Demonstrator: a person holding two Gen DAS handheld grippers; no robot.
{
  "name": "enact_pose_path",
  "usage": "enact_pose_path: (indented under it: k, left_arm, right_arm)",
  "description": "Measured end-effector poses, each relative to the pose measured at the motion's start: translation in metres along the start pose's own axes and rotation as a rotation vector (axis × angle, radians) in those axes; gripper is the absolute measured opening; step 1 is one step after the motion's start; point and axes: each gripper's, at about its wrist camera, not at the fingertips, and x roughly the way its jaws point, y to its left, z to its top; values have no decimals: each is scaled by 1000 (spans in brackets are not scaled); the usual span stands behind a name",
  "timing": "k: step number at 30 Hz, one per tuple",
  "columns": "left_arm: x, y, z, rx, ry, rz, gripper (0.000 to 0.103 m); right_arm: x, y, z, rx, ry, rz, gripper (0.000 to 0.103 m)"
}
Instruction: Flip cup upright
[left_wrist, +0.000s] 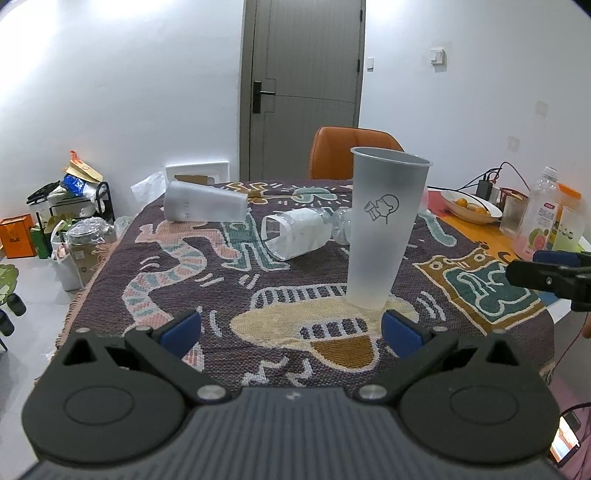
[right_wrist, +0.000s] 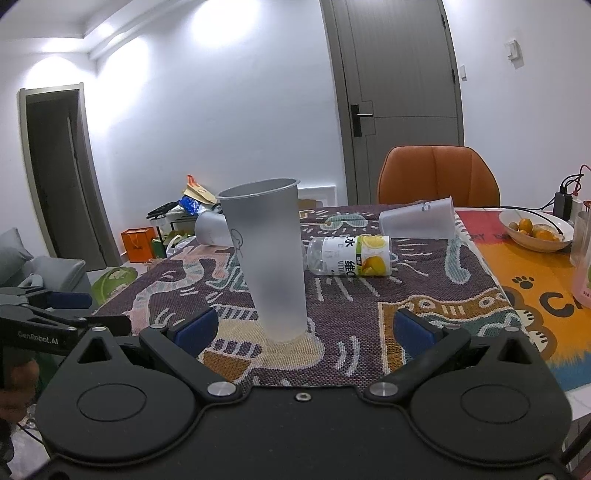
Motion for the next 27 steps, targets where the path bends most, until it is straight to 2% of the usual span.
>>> enact_pose_path:
  k: [27]
  left_arm:
    - [0, 3, -1, -1, 4, 1, 103]
  right_arm:
    - [0, 0, 0, 0, 5, 5, 103]
